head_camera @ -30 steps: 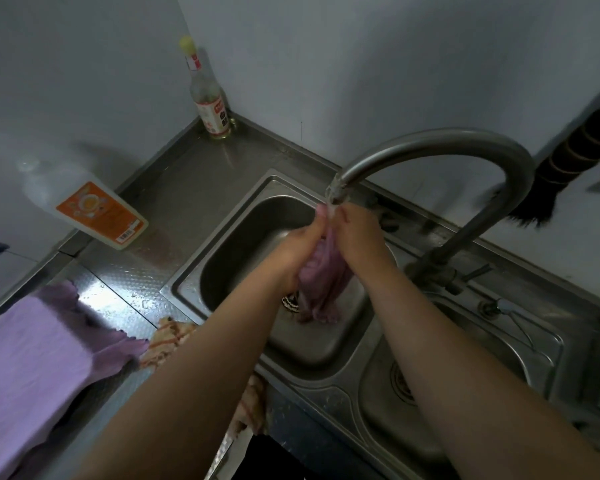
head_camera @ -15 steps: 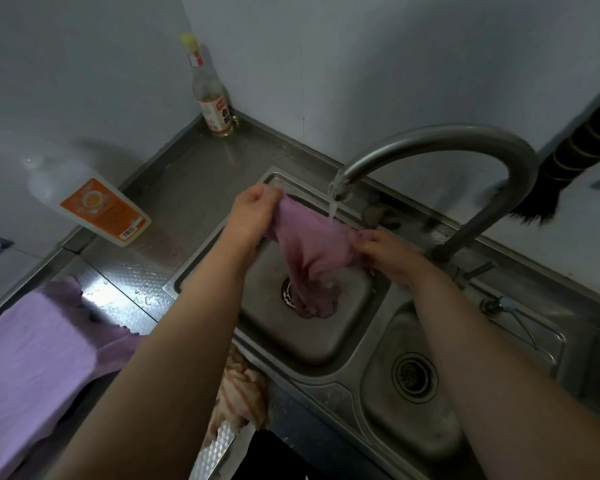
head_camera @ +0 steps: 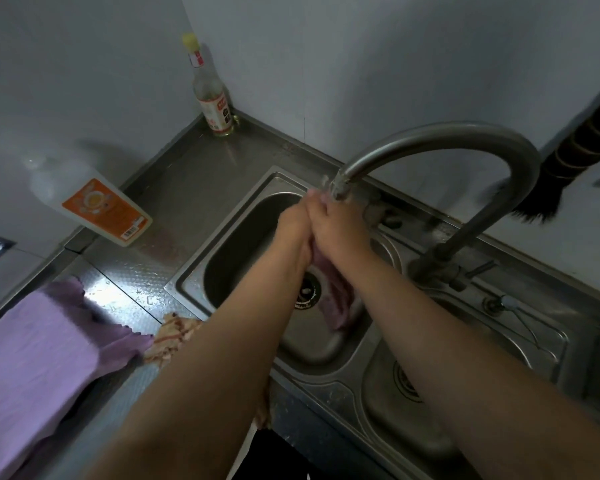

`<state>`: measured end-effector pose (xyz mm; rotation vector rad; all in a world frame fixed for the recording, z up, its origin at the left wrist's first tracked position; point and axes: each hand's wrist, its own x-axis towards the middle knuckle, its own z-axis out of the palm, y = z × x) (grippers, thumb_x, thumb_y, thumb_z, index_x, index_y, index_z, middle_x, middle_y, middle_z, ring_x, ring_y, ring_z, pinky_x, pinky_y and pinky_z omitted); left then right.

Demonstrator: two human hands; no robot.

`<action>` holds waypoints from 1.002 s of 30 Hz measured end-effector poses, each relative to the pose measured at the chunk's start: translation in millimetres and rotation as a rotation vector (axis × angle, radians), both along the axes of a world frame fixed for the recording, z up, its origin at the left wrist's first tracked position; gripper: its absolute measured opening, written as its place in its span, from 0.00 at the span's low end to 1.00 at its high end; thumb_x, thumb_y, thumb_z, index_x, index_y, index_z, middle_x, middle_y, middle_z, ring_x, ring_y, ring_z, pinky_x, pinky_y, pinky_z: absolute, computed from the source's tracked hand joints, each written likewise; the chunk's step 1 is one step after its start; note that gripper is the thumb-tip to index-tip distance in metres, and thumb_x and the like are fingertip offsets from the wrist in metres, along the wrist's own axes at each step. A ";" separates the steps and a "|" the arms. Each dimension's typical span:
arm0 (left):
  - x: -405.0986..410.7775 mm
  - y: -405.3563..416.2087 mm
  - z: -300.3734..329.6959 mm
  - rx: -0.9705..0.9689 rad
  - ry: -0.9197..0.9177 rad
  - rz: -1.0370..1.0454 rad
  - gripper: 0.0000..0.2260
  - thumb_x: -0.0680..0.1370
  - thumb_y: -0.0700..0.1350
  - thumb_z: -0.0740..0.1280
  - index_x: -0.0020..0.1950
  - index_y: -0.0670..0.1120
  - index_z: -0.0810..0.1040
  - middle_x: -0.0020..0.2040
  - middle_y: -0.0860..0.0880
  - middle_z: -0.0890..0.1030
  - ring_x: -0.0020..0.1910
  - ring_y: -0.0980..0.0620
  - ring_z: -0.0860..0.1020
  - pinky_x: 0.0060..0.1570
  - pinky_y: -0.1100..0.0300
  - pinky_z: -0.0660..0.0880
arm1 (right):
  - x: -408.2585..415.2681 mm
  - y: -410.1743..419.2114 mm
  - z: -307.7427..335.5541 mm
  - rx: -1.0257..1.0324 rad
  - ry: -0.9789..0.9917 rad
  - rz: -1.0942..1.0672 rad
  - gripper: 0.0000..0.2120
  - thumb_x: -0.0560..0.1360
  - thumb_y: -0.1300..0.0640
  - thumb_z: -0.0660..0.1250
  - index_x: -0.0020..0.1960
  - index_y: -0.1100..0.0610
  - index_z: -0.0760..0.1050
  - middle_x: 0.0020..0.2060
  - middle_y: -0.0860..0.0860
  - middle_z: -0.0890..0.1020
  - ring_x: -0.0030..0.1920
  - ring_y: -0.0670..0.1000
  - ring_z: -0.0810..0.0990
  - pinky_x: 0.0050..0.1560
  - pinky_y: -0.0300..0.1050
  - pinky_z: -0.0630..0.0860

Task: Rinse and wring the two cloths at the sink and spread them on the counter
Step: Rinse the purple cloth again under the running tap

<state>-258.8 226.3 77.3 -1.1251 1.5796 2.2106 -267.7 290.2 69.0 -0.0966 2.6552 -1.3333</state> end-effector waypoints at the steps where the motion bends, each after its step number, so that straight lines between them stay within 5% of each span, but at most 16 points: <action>1: 2.6 -1.8 2.7 0.086 -0.011 -0.033 0.15 0.82 0.51 0.61 0.47 0.41 0.79 0.32 0.47 0.79 0.24 0.56 0.77 0.24 0.67 0.74 | 1.3 0.5 0.6 0.007 0.017 0.013 0.22 0.82 0.46 0.54 0.34 0.55 0.72 0.29 0.52 0.76 0.29 0.52 0.76 0.31 0.45 0.71; 4: 9.9 -0.8 6.3 0.139 -0.009 -0.244 0.21 0.82 0.57 0.58 0.47 0.40 0.79 0.38 0.42 0.83 0.34 0.50 0.82 0.38 0.60 0.81 | -22.1 21.0 -4.8 0.007 -0.007 -0.012 0.16 0.80 0.51 0.60 0.41 0.61 0.77 0.38 0.58 0.81 0.42 0.58 0.79 0.43 0.51 0.75; 6: 11.1 -8.1 0.3 -0.133 -0.010 -0.400 0.30 0.73 0.69 0.61 0.52 0.42 0.81 0.51 0.41 0.83 0.50 0.47 0.82 0.58 0.52 0.77 | -30.1 29.7 -9.8 -0.117 -0.081 0.009 0.16 0.79 0.51 0.62 0.47 0.64 0.77 0.42 0.60 0.82 0.46 0.58 0.80 0.46 0.52 0.75; 8: 15.0 -20.7 -4.1 -0.265 0.031 -0.566 0.32 0.73 0.70 0.61 0.58 0.44 0.80 0.59 0.43 0.82 0.59 0.47 0.79 0.65 0.53 0.72 | -25.2 30.8 -15.8 -0.222 -0.206 0.057 0.19 0.77 0.47 0.65 0.48 0.65 0.77 0.42 0.58 0.82 0.45 0.55 0.81 0.47 0.51 0.77; 10: 19.4 -33.4 -6.6 -0.271 0.127 -0.675 0.21 0.79 0.59 0.62 0.59 0.43 0.80 0.56 0.45 0.83 0.58 0.50 0.80 0.63 0.57 0.73 | -20.0 32.0 -24.0 -0.321 -0.319 0.125 0.21 0.73 0.43 0.69 0.43 0.63 0.74 0.39 0.55 0.80 0.43 0.52 0.80 0.49 0.52 0.77; 12: 20.1 -41.5 -8.7 -0.421 0.167 -0.683 0.11 0.79 0.52 0.65 0.50 0.45 0.82 0.44 0.49 0.83 0.46 0.55 0.80 0.48 0.65 0.74 | -21.2 39.1 -32.3 -0.407 -0.367 0.147 0.15 0.71 0.48 0.73 0.40 0.57 0.71 0.39 0.55 0.78 0.42 0.50 0.78 0.49 0.50 0.77; 14: 19.0 -46.9 -10.4 -0.552 0.190 -0.592 0.11 0.80 0.50 0.65 0.43 0.44 0.81 0.36 0.50 0.80 0.37 0.56 0.76 0.38 0.65 0.71 | -25.2 50.4 -34.7 -0.448 -0.443 0.123 0.12 0.70 0.54 0.75 0.44 0.57 0.73 0.41 0.54 0.80 0.44 0.50 0.80 0.47 0.47 0.78; 17: 18.8 -51.2 -13.4 -0.590 0.207 -0.504 0.15 0.82 0.49 0.60 0.46 0.39 0.78 0.40 0.40 0.78 0.40 0.47 0.75 0.44 0.52 0.74 | -26.2 65.9 -40.4 -0.350 -0.604 0.138 0.21 0.68 0.51 0.75 0.57 0.61 0.78 0.48 0.56 0.83 0.49 0.56 0.83 0.48 0.49 0.80; 19: 23.3 -50.6 -13.4 -0.533 0.229 -0.402 0.13 0.83 0.49 0.58 0.46 0.44 0.77 0.44 0.41 0.80 0.43 0.46 0.77 0.48 0.49 0.76 | -24.4 70.3 -42.0 -0.324 -0.597 0.031 0.12 0.75 0.56 0.69 0.56 0.61 0.78 0.46 0.56 0.83 0.47 0.55 0.82 0.46 0.48 0.80; 23: 24.4 -46.0 -19.9 -0.502 0.241 -0.329 0.11 0.83 0.45 0.56 0.51 0.46 0.78 0.44 0.45 0.81 0.42 0.50 0.78 0.43 0.58 0.75 | -22.5 66.8 -37.4 -0.725 -0.515 -0.249 0.06 0.79 0.58 0.63 0.46 0.58 0.77 0.38 0.54 0.80 0.37 0.50 0.78 0.33 0.42 0.74; 25: 20.0 -38.9 -18.8 -0.443 0.191 -0.253 0.12 0.82 0.42 0.57 0.48 0.46 0.80 0.44 0.43 0.81 0.42 0.49 0.79 0.44 0.55 0.75 | -13.5 50.3 -29.3 -0.649 -0.382 -0.222 0.09 0.78 0.53 0.65 0.42 0.55 0.75 0.36 0.53 0.79 0.36 0.50 0.77 0.35 0.43 0.73; 28: 13.9 -18.4 -15.3 -0.197 0.100 -0.018 0.12 0.80 0.42 0.60 0.40 0.43 0.78 0.34 0.43 0.78 0.33 0.49 0.77 0.34 0.58 0.74 | 5.3 13.4 -17.6 -0.305 -0.110 0.010 0.14 0.79 0.47 0.63 0.37 0.51 0.73 0.33 0.50 0.79 0.37 0.49 0.79 0.39 0.43 0.75; 30: 13.6 2.6 -10.0 -0.042 0.044 0.037 0.14 0.82 0.46 0.61 0.42 0.42 0.79 0.30 0.45 0.78 0.30 0.50 0.78 0.32 0.59 0.75 | -5.4 3.5 -15.0 -0.060 -0.042 -0.024 0.16 0.80 0.46 0.60 0.37 0.53 0.75 0.33 0.50 0.79 0.38 0.52 0.80 0.39 0.45 0.74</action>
